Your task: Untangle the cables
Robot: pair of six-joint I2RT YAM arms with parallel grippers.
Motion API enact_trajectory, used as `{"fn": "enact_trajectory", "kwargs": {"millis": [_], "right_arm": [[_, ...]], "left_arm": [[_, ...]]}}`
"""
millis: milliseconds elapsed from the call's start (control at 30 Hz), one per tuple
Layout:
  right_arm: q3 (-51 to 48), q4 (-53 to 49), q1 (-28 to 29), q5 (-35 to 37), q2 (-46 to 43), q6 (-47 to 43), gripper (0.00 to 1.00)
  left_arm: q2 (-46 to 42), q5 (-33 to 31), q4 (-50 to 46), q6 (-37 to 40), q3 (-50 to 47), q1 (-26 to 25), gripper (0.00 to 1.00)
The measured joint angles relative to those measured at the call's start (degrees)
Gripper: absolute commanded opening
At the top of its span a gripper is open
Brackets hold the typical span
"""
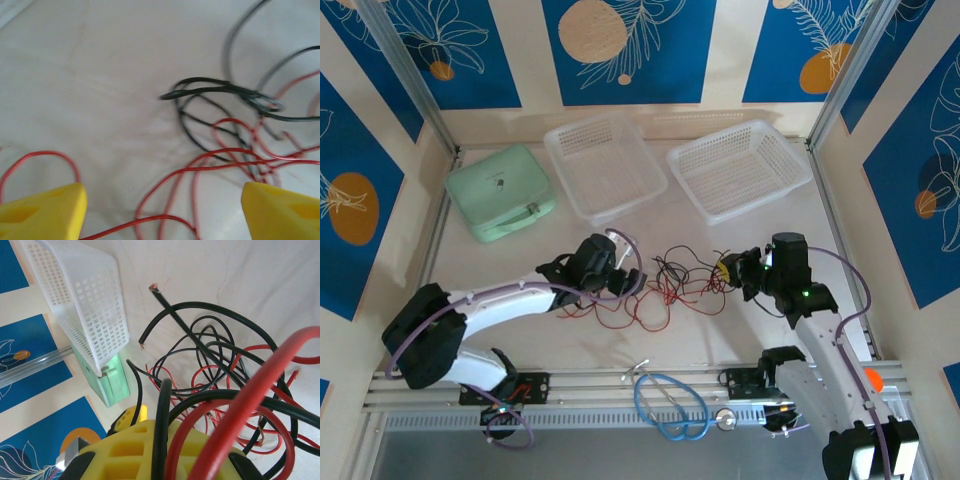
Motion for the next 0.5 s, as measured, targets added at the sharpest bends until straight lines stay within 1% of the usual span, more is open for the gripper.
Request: {"fn": "enact_trajectory", "kwargs": {"millis": [133, 333, 500], "right_arm": [[0.0, 0.02, -0.46, 0.02, 0.22, -0.52, 0.0], [0.0, 0.24, -0.57, -0.17, 0.94, -0.55, 0.0], [0.0, 0.48, -0.57, -0.2, 1.33, -0.55, 0.0]], "left_arm": [[2.49, 4.04, -1.81, 5.38, 1.57, -1.64, 0.92], [11.74, 4.17, -4.26, 11.85, 8.17, -5.79, 0.95], [15.67, 3.32, -3.04, 13.64, 11.72, -7.54, 0.99]]}}
